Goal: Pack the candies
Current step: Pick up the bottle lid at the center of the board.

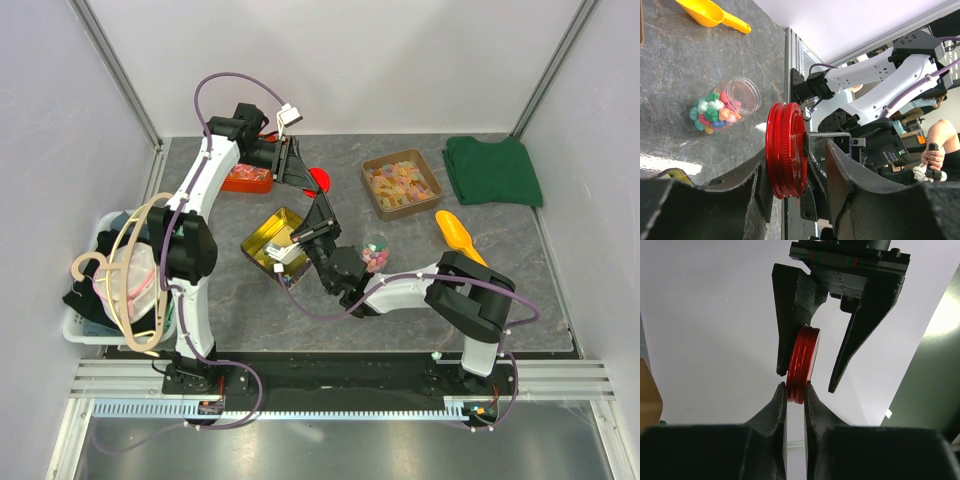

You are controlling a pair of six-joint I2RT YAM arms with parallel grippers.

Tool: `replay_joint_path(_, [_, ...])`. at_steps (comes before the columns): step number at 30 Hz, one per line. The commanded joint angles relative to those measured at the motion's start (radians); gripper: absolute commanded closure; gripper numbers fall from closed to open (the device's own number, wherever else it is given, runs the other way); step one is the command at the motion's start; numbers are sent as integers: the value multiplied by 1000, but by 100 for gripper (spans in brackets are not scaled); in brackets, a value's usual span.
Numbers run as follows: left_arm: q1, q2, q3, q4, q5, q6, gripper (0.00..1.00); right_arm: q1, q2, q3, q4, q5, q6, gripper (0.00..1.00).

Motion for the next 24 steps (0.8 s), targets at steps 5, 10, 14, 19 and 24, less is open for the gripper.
replay_joint_path(5, [9, -67, 44, -6, 170, 11, 50, 10, -44, -44, -25, 59, -140, 95])
replay_joint_path(10, [10, -64, 44, -6, 170, 11, 49, 11, -46, -47, -30, 68, -139, 95])
replay_joint_path(14, [13, -64, 42, -7, 177, 9, 53, 14, -52, -51, -31, 71, -137, 95])
replay_joint_path(19, [13, -65, 41, -6, 183, 9, 63, 14, -35, -31, -31, 70, -139, 94])
replay_joint_path(24, [13, -73, 39, -6, 192, 9, 73, 14, -27, -31, -31, 70, -142, 89])
